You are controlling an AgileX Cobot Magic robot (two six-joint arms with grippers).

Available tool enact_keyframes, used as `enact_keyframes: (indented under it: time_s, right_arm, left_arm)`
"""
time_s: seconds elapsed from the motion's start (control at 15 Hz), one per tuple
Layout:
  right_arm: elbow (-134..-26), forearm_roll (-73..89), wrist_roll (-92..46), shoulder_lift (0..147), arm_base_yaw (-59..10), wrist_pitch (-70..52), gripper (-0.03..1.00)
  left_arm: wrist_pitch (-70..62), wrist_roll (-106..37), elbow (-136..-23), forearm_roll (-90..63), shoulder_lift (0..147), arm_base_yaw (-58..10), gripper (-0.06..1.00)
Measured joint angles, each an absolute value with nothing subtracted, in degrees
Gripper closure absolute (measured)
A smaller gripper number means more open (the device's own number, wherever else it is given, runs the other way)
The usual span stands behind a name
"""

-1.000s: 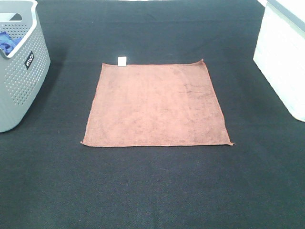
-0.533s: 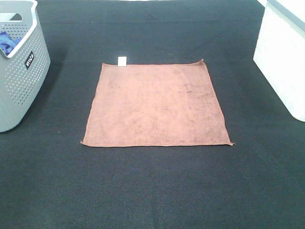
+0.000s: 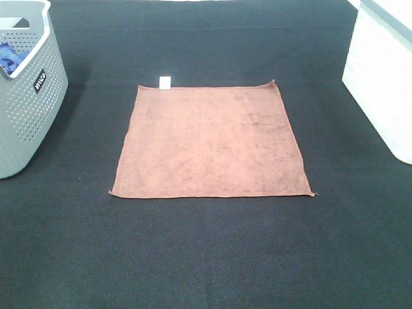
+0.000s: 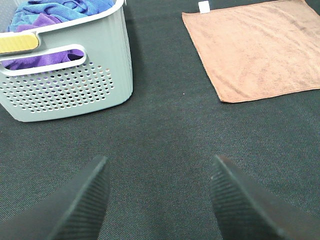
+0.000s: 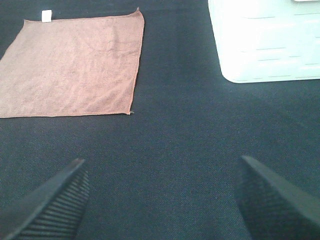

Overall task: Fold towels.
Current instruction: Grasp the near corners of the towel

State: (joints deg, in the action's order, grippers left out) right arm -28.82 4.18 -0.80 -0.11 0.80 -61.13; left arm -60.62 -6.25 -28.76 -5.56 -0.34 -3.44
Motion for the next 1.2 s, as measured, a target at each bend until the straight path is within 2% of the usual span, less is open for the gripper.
enact_keyframes:
  time_s: [0.93, 1.07, 1.2]
  right_arm:
    - [-28.9, 4.2, -0.8, -0.1, 0.8, -60.7, 0.21]
    - [-29.8, 4.7, -0.7, 0.9, 0.8, -55.3, 0.21]
    - [-30.0, 6.1, 0.3, 5.8, 0.8, -44.4, 0.21]
  left_arm:
    - [-60.0, -6.2, -29.0, -5.9, -0.3, -3.4, 0.37]
    - [-51.5, -6.2, -29.5, -5.9, 1.5, -3.4, 0.37]
    - [-42.7, -5.3, -29.5, -7.4, 7.7, -3.4, 0.37]
